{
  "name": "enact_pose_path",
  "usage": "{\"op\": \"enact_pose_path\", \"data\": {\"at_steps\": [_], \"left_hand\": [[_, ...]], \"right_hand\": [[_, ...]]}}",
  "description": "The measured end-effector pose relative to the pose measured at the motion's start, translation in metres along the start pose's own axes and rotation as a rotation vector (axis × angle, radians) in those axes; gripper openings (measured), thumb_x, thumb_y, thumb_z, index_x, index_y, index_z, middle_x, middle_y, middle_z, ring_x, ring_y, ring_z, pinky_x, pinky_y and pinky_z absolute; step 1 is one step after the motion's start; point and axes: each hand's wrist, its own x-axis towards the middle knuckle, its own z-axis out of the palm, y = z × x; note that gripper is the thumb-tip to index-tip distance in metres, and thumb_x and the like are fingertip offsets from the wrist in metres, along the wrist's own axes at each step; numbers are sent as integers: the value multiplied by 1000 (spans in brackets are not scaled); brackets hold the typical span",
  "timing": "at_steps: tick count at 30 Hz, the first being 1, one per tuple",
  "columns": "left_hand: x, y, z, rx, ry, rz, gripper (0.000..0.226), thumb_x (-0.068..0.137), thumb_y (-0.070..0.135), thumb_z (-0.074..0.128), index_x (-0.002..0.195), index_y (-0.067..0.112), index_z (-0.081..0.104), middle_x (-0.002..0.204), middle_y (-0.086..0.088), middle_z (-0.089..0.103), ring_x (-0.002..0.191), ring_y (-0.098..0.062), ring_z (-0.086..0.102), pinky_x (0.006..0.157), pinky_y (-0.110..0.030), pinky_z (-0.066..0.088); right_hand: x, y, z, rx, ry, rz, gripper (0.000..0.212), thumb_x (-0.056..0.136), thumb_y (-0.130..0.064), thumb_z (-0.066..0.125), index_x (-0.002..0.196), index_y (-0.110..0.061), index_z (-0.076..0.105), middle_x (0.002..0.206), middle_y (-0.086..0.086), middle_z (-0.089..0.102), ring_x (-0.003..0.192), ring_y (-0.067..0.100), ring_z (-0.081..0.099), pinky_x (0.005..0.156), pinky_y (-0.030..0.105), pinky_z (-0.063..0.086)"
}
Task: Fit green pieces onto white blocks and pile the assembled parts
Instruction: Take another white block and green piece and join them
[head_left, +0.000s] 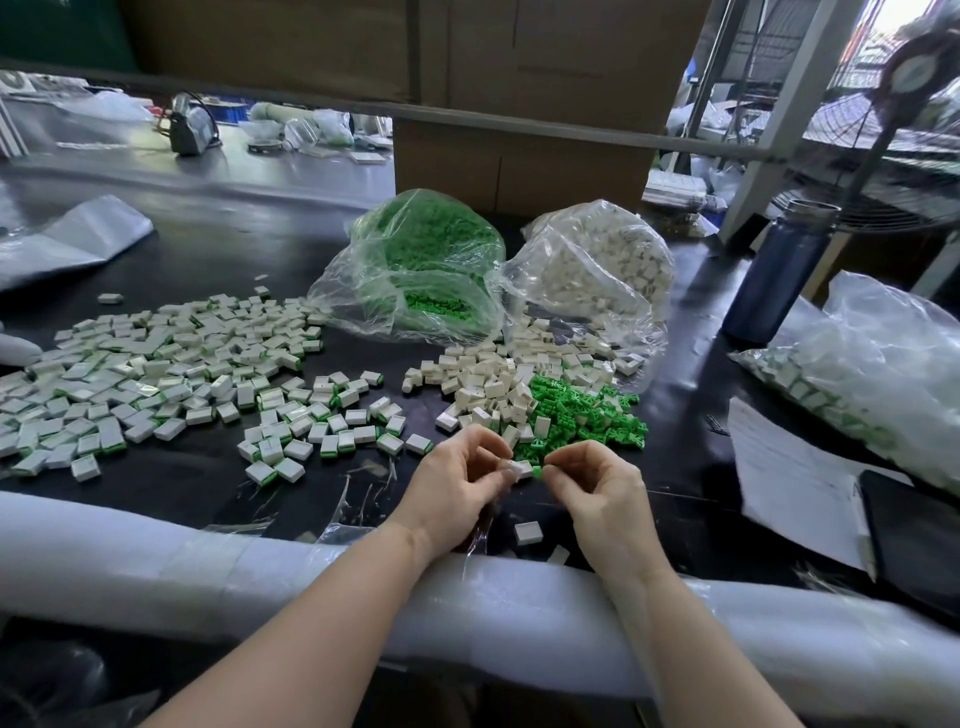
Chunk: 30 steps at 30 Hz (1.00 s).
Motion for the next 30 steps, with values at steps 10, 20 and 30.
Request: {"op": "enact_pose_path", "data": {"at_steps": [10,20,30], "left_hand": [[-1,0,-3,-120,-70,-22,13,86,7,62,89,18,65,84,-6,70,73,-9,63,68,-19,51],[-3,2,-3,-60,-101,-12,8,87,8,62,93,11,66,88,-13,69,72,-8,61,69,-20,50],[-4,4,-3,-74,-133,-5,10,84,-1,63,93,-1,68,77,-7,67,64,-3,61,65,-15,50]], "right_hand": [[-2,-4,-1,136,-65,41,14,78,-1,71,72,-13,66,59,0,67,54,8,61,54,19,50],[-4,-6,0,142,-110,28,13,79,-1,70,71,-10,65,55,-1,64,50,7,59,49,19,49],[-3,-5,0,150,-160,54,18,77,8,68,74,-7,60,60,7,64,52,14,58,50,22,49]]}}
